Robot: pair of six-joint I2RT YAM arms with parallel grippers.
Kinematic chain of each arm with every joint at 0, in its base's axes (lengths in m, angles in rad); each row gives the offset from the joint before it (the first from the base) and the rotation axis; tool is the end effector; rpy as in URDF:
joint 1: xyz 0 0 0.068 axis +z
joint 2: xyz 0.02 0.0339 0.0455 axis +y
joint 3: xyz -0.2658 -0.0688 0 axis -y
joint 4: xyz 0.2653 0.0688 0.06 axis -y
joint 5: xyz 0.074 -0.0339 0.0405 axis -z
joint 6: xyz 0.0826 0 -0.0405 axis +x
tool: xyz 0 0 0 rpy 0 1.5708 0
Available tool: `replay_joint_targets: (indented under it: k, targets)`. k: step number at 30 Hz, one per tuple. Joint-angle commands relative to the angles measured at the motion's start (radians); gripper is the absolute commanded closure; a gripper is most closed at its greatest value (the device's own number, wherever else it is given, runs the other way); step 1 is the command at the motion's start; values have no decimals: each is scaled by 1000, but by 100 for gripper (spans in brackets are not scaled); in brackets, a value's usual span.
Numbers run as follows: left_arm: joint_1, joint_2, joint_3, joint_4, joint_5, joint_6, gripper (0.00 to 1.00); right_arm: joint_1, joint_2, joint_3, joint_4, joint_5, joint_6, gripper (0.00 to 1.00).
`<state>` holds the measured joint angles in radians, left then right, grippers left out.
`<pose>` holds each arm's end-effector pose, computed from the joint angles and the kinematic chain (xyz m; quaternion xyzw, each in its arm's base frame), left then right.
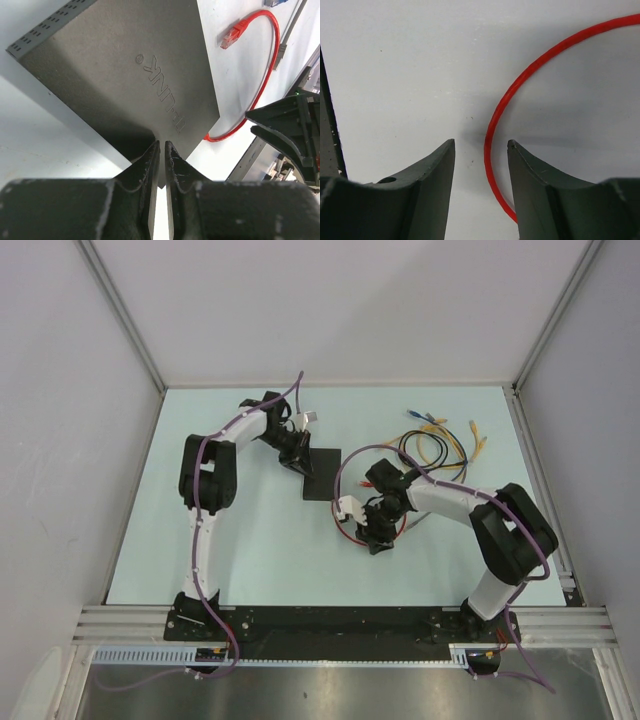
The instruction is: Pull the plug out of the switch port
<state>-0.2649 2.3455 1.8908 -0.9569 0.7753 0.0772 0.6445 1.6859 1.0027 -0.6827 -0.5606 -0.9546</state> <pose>0.4594 -0.1845 0.1095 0.1867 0.9043 -0.3821 0.0380 0.2322 0.2294 0.1157 -0.7052 0.6460 0.2567 0.1396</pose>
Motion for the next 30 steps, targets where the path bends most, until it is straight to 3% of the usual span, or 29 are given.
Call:
replay_joint_targets:
  k: [1, 8, 12, 23, 30]
  targets:
    - [10, 40, 10, 21, -59, 7, 83, 17, -35, -21, 63, -2, -9, 51]
    - [19, 43, 7, 21, -62, 9, 83, 67, -25, -122, 163, 116, -18, 69]
    - [26, 48, 8, 26, -62, 1, 83, 57, -34, -128, 155, 129, -29, 100]
    - [64, 44, 11, 9, -97, 30, 83, -97, -287, 54, 23, 41, -190, 100]
    - [69, 37, 33, 23, -114, 26, 83, -153, -300, 181, 159, 129, -159, 100]
